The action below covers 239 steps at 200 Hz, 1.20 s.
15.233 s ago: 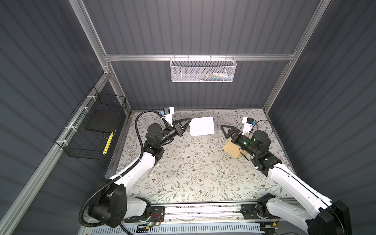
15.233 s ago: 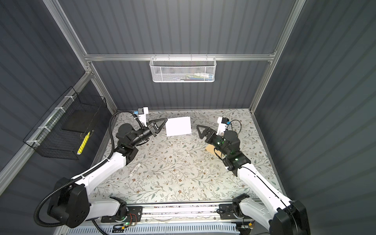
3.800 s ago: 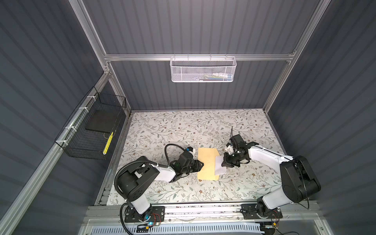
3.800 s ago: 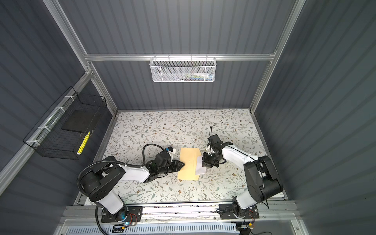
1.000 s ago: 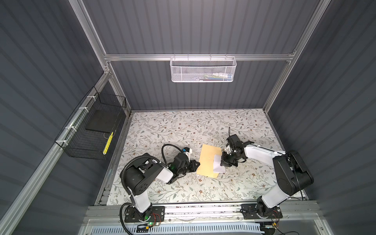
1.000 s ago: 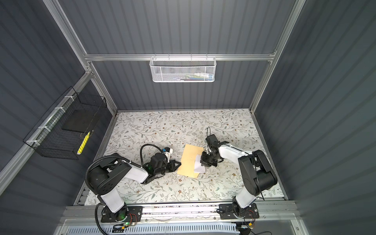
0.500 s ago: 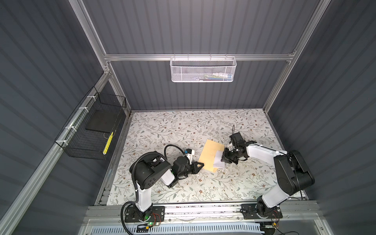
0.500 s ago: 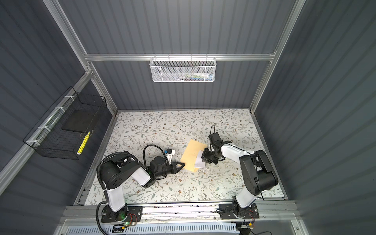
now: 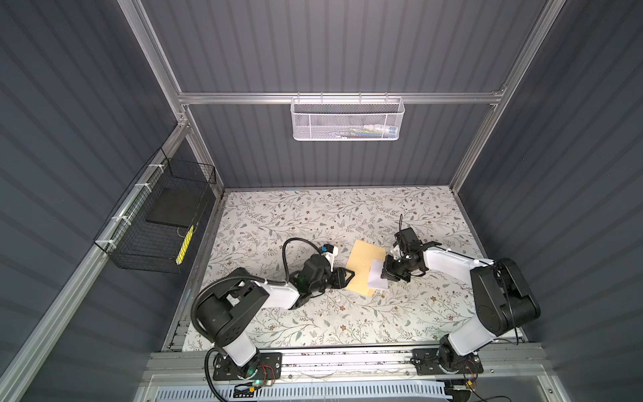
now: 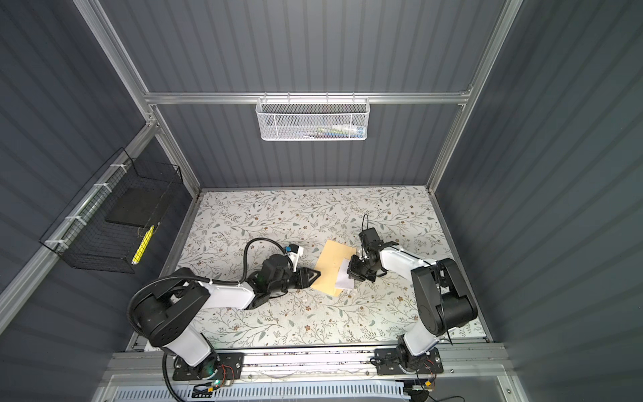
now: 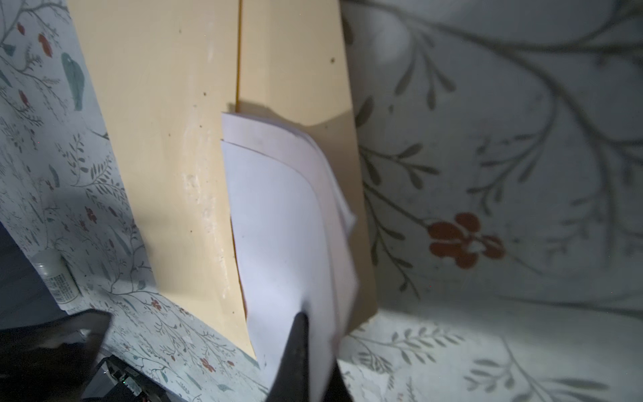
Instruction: Place the letter into the envelope and seal it
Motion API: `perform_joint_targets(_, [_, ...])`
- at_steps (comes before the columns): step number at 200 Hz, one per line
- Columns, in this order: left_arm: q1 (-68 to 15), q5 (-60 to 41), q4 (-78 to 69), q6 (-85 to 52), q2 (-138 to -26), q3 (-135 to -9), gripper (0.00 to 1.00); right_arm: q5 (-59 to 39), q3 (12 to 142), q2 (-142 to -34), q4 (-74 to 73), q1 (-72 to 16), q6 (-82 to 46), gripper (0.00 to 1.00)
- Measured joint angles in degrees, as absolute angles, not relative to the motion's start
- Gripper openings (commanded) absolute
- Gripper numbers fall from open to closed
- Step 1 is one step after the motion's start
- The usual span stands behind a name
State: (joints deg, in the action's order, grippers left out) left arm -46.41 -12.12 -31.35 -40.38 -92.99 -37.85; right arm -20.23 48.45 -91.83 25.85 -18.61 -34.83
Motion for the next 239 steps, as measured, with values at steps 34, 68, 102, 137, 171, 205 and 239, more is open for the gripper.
perform_joint_targets(34, [-45.8, -10.9, -17.8, -31.6, -94.9, -51.7, 0.56, -18.5, 48.7, -91.2, 29.5, -18.6, -30.5, 0.00])
perform_joint_targets(68, [-44.5, -12.4, -10.2, -26.0, -102.4, -58.2, 0.60, -16.8, 49.6, -91.2, 32.5, -18.6, -27.2, 0.00])
perform_joint_targets(102, [-44.1, -16.5, -7.9, -23.5, -108.7, -59.8, 0.60, -16.4, 50.0, -91.2, 33.5, -18.6, -26.2, 0.00])
perform_joint_targets(137, [-44.1, -19.5, -8.4, -23.1, -109.8, -59.4, 0.59, -16.3, 50.5, -91.2, 34.2, -18.6, -25.4, 0.00])
perform_joint_targets(171, [-44.1, -20.0, -9.1, -23.1, -110.4, -59.3, 0.55, -16.2, 50.7, -91.2, 34.9, -18.5, -24.8, 0.00])
perform_joint_targets(205, [-44.1, -20.3, -10.8, -24.3, -110.4, -58.5, 0.50, -16.1, 50.7, -91.2, 35.3, -18.5, -24.4, 0.00])
perform_joint_targets(239, [-44.2, -20.7, -10.5, -26.3, -110.4, -58.5, 0.40, -15.8, 50.7, -91.2, 35.7, -18.4, -24.0, 0.00])
